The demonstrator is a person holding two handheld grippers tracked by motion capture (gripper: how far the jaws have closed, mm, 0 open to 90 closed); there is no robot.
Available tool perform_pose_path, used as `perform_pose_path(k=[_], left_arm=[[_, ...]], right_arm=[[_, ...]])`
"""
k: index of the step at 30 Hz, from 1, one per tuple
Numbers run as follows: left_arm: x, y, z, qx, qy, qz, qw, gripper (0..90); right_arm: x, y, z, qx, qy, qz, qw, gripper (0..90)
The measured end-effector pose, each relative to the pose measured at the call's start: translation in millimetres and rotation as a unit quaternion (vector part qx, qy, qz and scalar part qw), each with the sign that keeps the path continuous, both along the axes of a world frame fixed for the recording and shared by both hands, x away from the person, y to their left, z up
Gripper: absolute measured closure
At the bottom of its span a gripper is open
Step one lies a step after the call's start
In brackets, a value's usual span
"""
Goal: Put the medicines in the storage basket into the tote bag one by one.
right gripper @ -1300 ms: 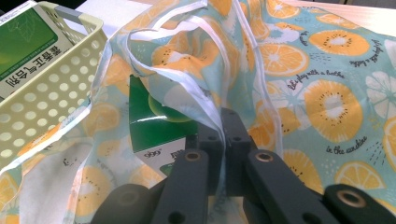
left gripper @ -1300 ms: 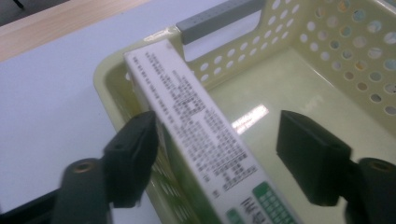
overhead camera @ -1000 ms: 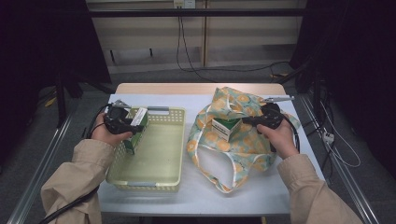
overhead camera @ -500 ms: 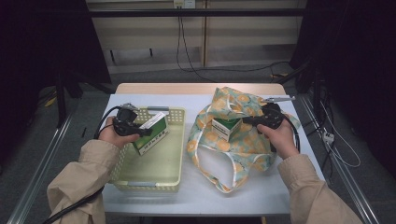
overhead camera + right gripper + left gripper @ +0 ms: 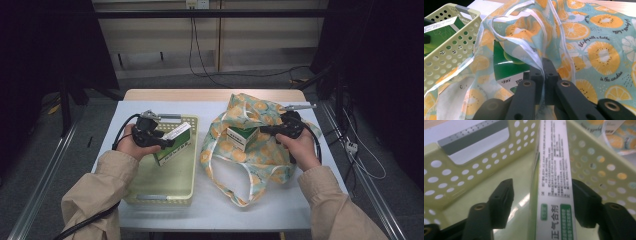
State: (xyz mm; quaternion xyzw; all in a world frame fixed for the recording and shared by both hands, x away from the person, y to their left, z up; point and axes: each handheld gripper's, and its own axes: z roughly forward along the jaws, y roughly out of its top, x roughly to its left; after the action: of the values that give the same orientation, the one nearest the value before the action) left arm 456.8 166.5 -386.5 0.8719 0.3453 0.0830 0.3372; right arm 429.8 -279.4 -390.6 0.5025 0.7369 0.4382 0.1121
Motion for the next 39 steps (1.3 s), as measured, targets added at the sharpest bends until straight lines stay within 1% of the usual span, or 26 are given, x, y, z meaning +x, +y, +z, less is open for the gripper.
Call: perform_pose_path(k=[1, 2, 3, 4, 5, 6, 7, 8, 9, 10, 11, 13, 14, 15, 16, 18, 20, 22, 24, 27, 29, 31, 32, 34, 39], left_arm=[[-1.3, 0.3, -0.6, 0.005, 0.001, -0.003, 1.0000, 36.3], [-3.6, -0.1, -1.3, 0.019, -0.003, -0.001, 0.9998, 36.3], [-4.6, 0.9, -2.3, 0.025, 0.004, -0.015, 0.9996, 37.1], [-6.2, 1.1, -3.7, 0.034, 0.009, -0.022, 0.9991, 38.8], [-7.7, 1.1, -5.3, 0.043, 0.010, -0.022, 0.9988, 40.1], [-8.3, 1.5, -7.1, 0.046, 0.014, -0.023, 0.9986, 42.1], [-7.9, 2.3, -8.8, 0.042, 0.024, -0.029, 0.9984, 45.2], [-7.8, 2.5, -9.8, 0.039, 0.032, -0.030, 0.9982, 49.3], [-7.9, 2.1, -10.4, 0.034, 0.036, -0.031, 0.9983, 57.9], [-7.9, 1.5, -10.3, 0.033, 0.033, -0.031, 0.9984, 60.9], [-7.6, 0.9, -9.8, 0.037, 0.032, -0.035, 0.9982, 62.0], [-7.8, -1.0, -9.1, 0.033, 0.032, -0.035, 0.9983, 63.0], [-8.7, -2.4, -8.5, 0.026, 0.031, -0.034, 0.9986, 63.3], [-9.0, -2.8, -6.7, 0.023, 0.034, -0.037, 0.9985, 63.4], [-10.0, -3.6, -4.1, 0.016, 0.033, -0.034, 0.9988, 63.5], [-10.4, -2.7, 3.5, 0.014, 0.030, -0.037, 0.9988, 63.6], [-11.5, -1.8, 12.4, 0.007, 0.021, -0.032, 0.9992, 63.7], [-11.9, 0.7, 23.6, 0.002, 0.009, -0.027, 0.9996, 63.8], [-12.5, 2.8, 35.3, -0.012, 0.005, -0.025, 0.9996, 63.8], [-13.7, 1.2, 52.4, -0.023, -0.006, -0.031, 0.9992, 63.7], [-14.8, -3.4, 63.2, -0.030, -0.013, -0.034, 0.9989, 63.7], [-16.7, -10.6, 73.4, -0.048, -0.018, -0.040, 0.9979, 63.7], [-17.6, -15.3, 77.2, -0.057, -0.019, -0.048, 0.9970, 63.7], [-21.5, -27.9, 81.8, -0.066, -0.020, -0.065, 0.9955, 63.7], [-30.8, -64.9, 81.0, -0.062, -0.014, -0.112, 0.9917, 63.6]], right_arm=[[-0.1, 0.0, 0.0, -0.001, 0.000, 0.000, 1.0000, 89.1], [-0.1, -0.1, 0.0, -0.001, -0.001, 0.000, 1.0000, 89.1], [-0.1, -0.2, -0.1, 0.000, 0.000, 0.000, 1.0000, 89.1], [0.0, -0.4, -0.3, 0.000, 0.000, 0.000, 1.0000, 89.1], [0.1, -0.5, -0.5, 0.000, -0.001, 0.000, 1.0000, 89.1], [0.2, -0.6, -0.7, 0.000, 0.000, 0.000, 1.0000, 89.1], [0.2, -0.5, -1.0, 0.001, 0.000, 0.001, 1.0000, 89.1], [0.3, -0.5, -1.3, 0.001, 0.000, 0.002, 1.0000, 89.1], [0.2, -0.5, -1.5, 0.002, 0.001, 0.001, 1.0000, 89.1], [0.0, -0.7, -1.3, 0.001, 0.001, 0.001, 1.0000, 89.1], [-0.1, -0.8, -1.1, 0.000, 0.000, 0.001, 1.0000, 89.1], [-0.4, -1.4, -0.5, -0.001, 0.000, 0.000, 1.0000, 89.2], [-0.6, -1.7, -0.2, -0.001, 0.000, 0.000, 1.0000, 89.1], [-0.8, -2.1, 0.1, -0.001, 0.000, 0.000, 1.0000, 89.2], [-0.8, -2.5, 0.0, 0.000, 0.000, 0.000, 1.0000, 89.2], [-0.5, -3.1, -0.8, -0.001, -0.001, -0.001, 1.0000, 89.2], [-0.4, -3.1, -1.1, -0.001, 0.000, -0.002, 1.0000, 89.2], [-0.4, -2.8, -0.9, -0.001, -0.002, -0.002, 1.0000, 89.2], [-0.3, -2.5, -0.6, -0.001, -0.002, -0.003, 1.0000, 89.3], [0.0, -2.5, -0.6, -0.001, -0.002, -0.004, 1.0000, 89.2], [0.1, -2.3, -0.7, -0.001, -0.002, -0.004, 1.0000, 89.3], [0.1, -2.2, -0.8, -0.002, -0.002, -0.003, 1.0000, 89.2], [0.0, -2.2, -0.8, -0.002, -0.002, -0.003, 1.0000, 89.3], [-0.2, -2.3, -0.3, -0.001, -0.002, -0.004, 1.0000, 89.3], [-0.8, -2.1, 2.0, -0.001, -0.003, -0.004, 1.0000, 89.3]])
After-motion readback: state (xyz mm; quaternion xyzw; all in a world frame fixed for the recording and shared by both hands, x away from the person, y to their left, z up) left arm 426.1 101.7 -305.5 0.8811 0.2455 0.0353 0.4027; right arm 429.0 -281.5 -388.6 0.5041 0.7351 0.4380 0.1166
